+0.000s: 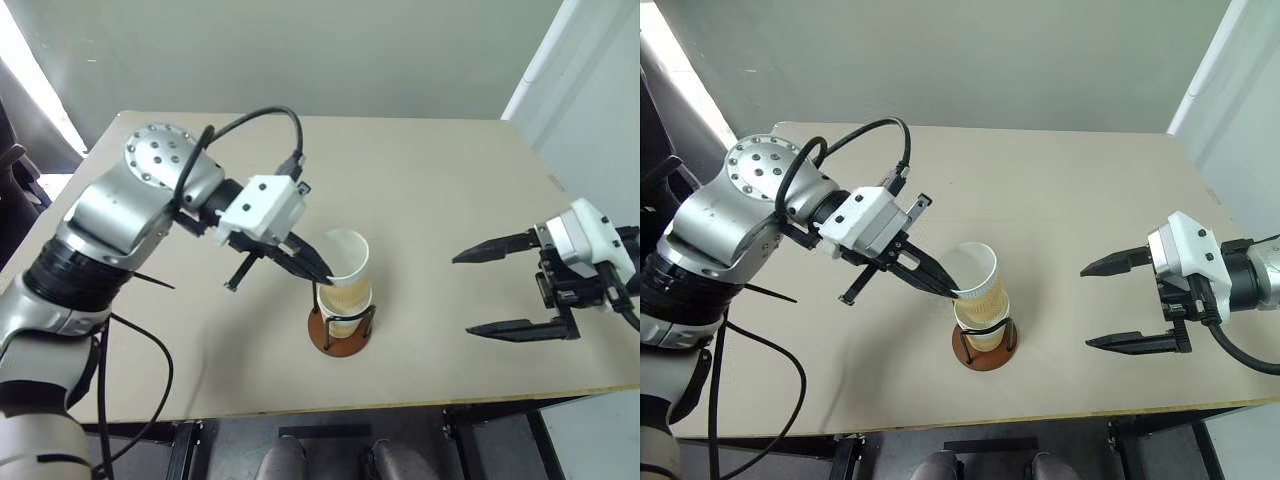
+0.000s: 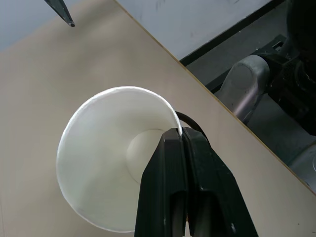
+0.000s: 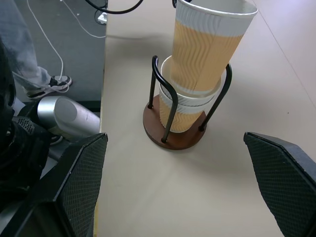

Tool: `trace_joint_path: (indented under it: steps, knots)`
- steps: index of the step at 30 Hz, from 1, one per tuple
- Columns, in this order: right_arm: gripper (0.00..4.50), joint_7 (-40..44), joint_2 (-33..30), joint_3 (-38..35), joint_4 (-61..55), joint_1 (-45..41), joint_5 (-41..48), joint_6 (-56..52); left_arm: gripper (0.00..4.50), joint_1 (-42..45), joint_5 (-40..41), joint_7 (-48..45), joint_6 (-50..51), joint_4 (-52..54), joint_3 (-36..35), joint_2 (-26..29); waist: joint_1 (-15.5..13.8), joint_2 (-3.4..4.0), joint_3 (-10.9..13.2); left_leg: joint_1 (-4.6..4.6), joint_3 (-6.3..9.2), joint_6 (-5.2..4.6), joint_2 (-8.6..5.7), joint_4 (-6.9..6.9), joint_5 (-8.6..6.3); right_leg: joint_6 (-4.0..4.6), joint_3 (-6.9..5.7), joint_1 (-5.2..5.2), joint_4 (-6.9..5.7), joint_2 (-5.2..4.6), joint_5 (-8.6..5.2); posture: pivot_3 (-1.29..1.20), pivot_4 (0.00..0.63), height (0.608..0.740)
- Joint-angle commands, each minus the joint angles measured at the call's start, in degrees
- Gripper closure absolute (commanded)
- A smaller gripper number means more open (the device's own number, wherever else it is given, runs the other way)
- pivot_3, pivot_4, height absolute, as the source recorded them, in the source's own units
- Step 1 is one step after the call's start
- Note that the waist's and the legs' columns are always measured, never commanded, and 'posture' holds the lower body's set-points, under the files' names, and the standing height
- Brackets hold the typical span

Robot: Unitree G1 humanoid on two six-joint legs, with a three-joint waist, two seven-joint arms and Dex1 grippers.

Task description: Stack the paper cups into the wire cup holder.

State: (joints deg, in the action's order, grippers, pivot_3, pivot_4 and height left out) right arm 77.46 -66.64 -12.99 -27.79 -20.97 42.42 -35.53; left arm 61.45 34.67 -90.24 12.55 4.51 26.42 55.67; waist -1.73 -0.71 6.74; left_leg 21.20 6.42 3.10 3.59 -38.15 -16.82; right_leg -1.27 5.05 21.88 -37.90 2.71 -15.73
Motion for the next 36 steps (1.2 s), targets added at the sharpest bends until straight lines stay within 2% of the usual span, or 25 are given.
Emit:
trace_joint_path:
  steps: [1, 9, 11, 14, 18, 22, 26, 31, 33, 36]
  knots:
    - [0.00, -0.48, -0.64, -0.65, -0.81, -1.13, 0.08, 0.80, 3.54, 0.19, -0.69, -2.26, 0.20, 1.32, -1.46, 0.06, -0.01, 0.00, 0.00, 0.00, -0.03, 0.00, 0.00, 0.00, 0.00, -0.01, 0.02, 0.00, 0.00, 0.00, 0.00, 0.00, 0.150, 0.740]
    - [0.00, -0.87, -0.30, 1.04, 0.18, -2.40, -0.87, 1.69, 0.61, 0.01, -1.69, -2.26, 0.27, 1.09, -2.88, -1.03, -0.02, 0.00, 0.00, -0.02, -0.14, -0.04, 0.01, -0.02, -0.02, -0.06, 0.12, 0.03, 0.00, -0.01, 0.02, 0.00, 0.150, 0.740]
    - [0.00, -0.79, -0.06, 1.70, 0.91, -3.01, -1.46, 2.09, 0.02, -0.42, -2.17, -2.17, 0.43, 0.49, -4.66, -1.79, -0.01, 0.00, 0.00, -0.02, -0.14, -0.05, 0.01, -0.02, -0.03, -0.07, 0.12, 0.02, 0.00, -0.02, 0.02, 0.00, 0.150, 0.740]
    - [0.00, -1.05, 0.70, 3.13, 4.70, -4.22, -3.28, 2.88, 0.02, -1.17, -0.54, 3.34, 5.36, -2.41, -11.07, -1.73, 0.04, 0.00, 0.00, -0.03, -0.18, -0.05, 0.02, -0.02, -0.03, -0.07, 0.14, 0.04, -0.01, -0.01, 0.03, 0.00, 0.150, 0.740]
    - [0.00, -1.03, 2.43, 3.72, 12.15, -5.77, -4.60, 3.59, 0.02, -6.99, 2.01, 7.82, 11.47, -4.64, -21.79, 2.06, 0.64, 0.01, -0.01, -0.06, -0.23, -0.05, 0.09, 0.02, -0.03, -0.07, 0.20, 0.10, -0.04, -0.02, 0.04, 0.00, 0.150, 0.740]
    - [0.00, 2.88, 2.86, 2.90, 21.56, -6.61, -4.74, 5.11, 0.02, -22.21, 7.70, 5.74, 19.21, -2.99, -35.72, 9.75, 1.11, 0.08, -0.02, -0.10, -0.40, 0.05, 0.06, 0.21, 0.03, -0.07, 0.54, 0.31, -0.06, 0.02, 0.04, 0.00, 0.150, 0.740]
    - [0.00, 7.74, 0.61, 3.77, 29.84, -5.17, -8.32, 8.63, 0.02, -41.74, 5.95, 3.17, 22.01, -2.46, -47.70, 14.89, 1.10, 0.06, -0.02, -0.07, -0.54, 0.12, 0.04, 0.27, 0.03, -0.13, 0.97, 0.50, -0.03, 0.05, 0.01, 0.00, 0.150, 0.740]
    - [0.00, 10.00, 1.07, 2.46, 38.67, -5.88, -8.88, 9.54, 0.02, -56.09, 5.15, 2.84, 23.89, -4.13, -58.98, 14.29, 0.47, 0.03, -0.03, -0.10, -0.64, 0.00, 0.02, 0.16, -0.14, -0.22, 1.18, 0.49, -0.10, 0.05, 0.02, 0.00, 0.150, 0.740]
    - [0.00, 9.99, 1.58, 2.22, 39.88, -6.38, -8.56, 9.29, 0.02, -58.86, 4.62, 3.44, 23.53, -4.97, -60.49, 13.38, 0.49, 0.04, -0.03, -0.17, -0.67, -0.45, 0.03, 0.11, -0.39, -0.19, 1.21, 0.44, -0.14, 0.05, 0.08, 0.00, 0.150, 0.740]
    - [0.00, 9.87, 2.07, 2.64, 39.93, -6.64, -8.80, 9.54, 0.02, -60.20, 5.81, 4.64, 24.37, -3.52, -61.20, 11.96, 0.53, 0.04, -0.03, -0.34, -0.70, -0.53, 0.02, 0.03, -0.40, -0.12, 1.24, 0.34, -0.28, 0.07, 0.14, 0.00, 0.150, 0.740]
